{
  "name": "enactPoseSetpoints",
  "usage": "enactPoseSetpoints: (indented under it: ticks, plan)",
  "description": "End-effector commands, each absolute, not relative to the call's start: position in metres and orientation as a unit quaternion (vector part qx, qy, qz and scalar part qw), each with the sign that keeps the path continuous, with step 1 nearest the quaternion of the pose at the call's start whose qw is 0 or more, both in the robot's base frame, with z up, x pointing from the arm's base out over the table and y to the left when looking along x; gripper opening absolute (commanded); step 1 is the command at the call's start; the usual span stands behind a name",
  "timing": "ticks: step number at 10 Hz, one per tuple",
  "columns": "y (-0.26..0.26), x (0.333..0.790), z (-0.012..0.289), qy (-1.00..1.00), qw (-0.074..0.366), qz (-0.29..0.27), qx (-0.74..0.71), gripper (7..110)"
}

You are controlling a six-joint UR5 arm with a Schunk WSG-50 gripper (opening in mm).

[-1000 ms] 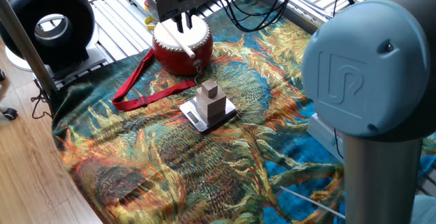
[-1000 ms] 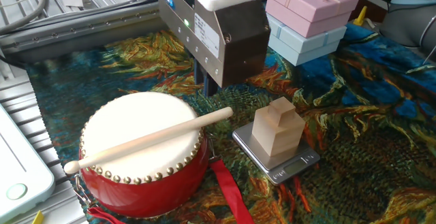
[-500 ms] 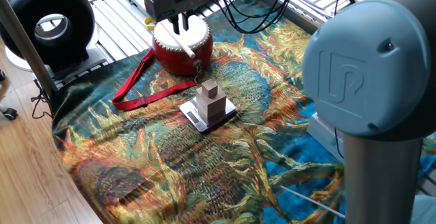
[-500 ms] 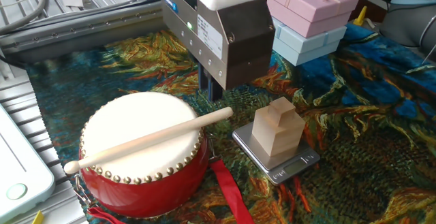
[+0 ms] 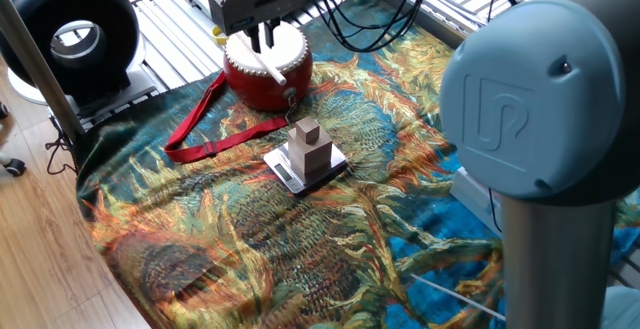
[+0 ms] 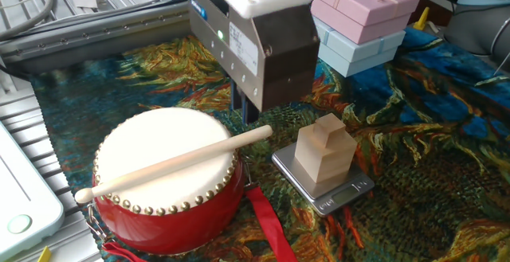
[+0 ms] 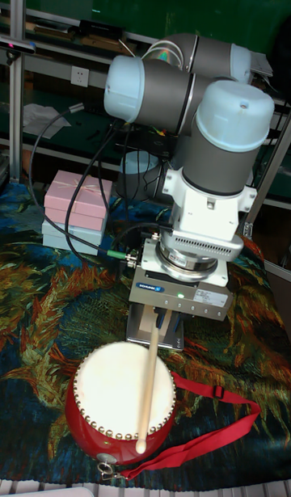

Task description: Play the drum

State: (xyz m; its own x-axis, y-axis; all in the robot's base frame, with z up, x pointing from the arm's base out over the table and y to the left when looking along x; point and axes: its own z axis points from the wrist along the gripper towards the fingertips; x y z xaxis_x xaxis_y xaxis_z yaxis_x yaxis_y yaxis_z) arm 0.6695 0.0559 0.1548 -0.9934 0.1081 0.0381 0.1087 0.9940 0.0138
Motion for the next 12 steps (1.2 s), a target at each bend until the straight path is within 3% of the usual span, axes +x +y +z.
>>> enactPoseSetpoints:
  ticks: [1, 6, 7, 12]
  plan:
    - [0.055, 0.672, 0.15, -0.998, 0.018, -0.011, -0.052, 22]
    - [0.049, 0.672, 0.136, -0.999, 0.011, -0.006, -0.046, 22]
    - [0.05, 0.671, 0.135, -0.999, 0.012, -0.009, -0.043, 44]
    - [0.051, 0.671, 0.119, -0.999, 0.003, -0.013, -0.045, 44]
